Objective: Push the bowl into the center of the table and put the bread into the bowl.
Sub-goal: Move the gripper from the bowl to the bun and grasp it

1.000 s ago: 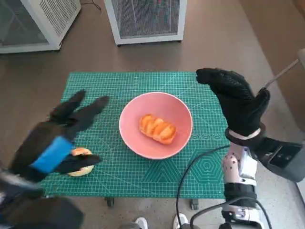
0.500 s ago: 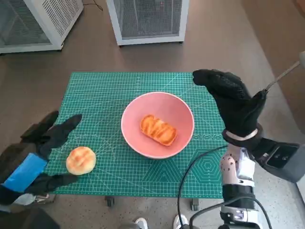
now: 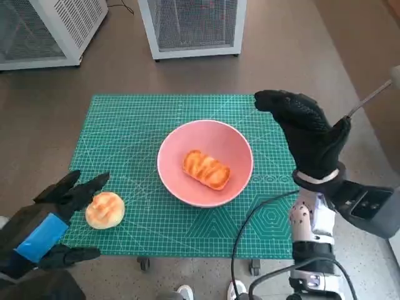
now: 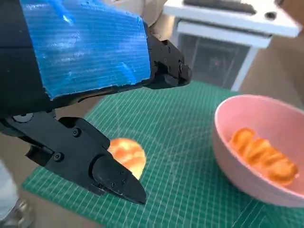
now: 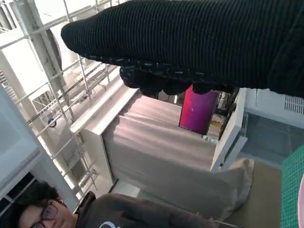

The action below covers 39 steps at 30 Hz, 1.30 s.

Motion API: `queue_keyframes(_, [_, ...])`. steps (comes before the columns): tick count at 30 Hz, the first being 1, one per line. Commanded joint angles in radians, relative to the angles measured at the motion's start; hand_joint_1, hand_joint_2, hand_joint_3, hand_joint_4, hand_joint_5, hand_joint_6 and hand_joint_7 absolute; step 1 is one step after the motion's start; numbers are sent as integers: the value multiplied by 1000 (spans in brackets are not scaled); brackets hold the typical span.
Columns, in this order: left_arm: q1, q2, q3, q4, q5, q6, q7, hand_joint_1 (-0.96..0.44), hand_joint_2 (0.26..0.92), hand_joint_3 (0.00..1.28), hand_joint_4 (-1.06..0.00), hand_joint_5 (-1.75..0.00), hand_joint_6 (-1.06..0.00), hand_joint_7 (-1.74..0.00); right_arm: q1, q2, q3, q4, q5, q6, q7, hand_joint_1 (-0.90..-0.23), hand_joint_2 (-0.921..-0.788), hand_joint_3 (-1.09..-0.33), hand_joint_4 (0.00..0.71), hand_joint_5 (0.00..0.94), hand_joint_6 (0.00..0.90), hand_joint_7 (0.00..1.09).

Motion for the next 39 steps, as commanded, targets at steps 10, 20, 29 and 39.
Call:
queue_keyframes(10, [-16,-32,-217,121,202,29,106,-287,711,6,-166,-14,-316,-14,28,-11,2,-15,12,38,10,-589,-921,-612,231,0,328,5])
queue_keyframes(20, [-40,-66,-290,236,264,11,181,-225,718,5,-218,-16,-374,-25,35,-17,-3,-24,14,46,18,-582,-921,-619,232,1,329,6])
queue_keyframes(29, [-60,-88,-325,339,269,-18,263,-139,728,6,-264,-14,-431,-29,42,-19,1,-33,12,51,13,-568,-921,-626,231,0,329,5])
queue_keyframes(39, [-82,-103,-354,437,274,-23,321,-35,759,13,-310,-13,-475,-24,49,-20,6,-46,11,62,6,-580,-921,-629,229,0,327,4])
